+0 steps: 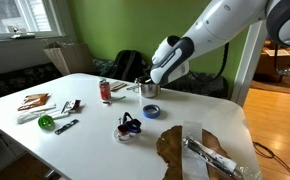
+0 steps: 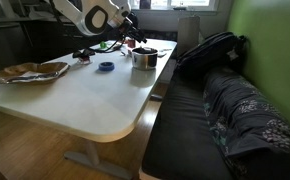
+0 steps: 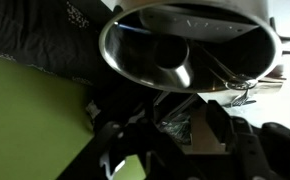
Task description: Put the silver object on the blue masking tape in the pot
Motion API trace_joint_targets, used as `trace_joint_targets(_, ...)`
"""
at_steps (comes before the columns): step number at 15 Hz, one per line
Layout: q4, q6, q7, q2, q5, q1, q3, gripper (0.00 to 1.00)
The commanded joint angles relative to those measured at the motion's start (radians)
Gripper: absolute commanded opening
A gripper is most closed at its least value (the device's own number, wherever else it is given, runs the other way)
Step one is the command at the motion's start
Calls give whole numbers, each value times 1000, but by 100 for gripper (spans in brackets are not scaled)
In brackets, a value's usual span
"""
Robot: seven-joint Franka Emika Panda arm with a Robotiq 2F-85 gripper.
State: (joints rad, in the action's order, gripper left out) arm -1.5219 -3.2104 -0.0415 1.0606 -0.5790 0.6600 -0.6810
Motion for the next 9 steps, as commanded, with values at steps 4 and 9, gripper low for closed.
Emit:
trace_joint_targets(4,17,26,-2,-26,18,16,36,100)
trace_joint_targets(9,27,11,-18,-5,5,29,18,100)
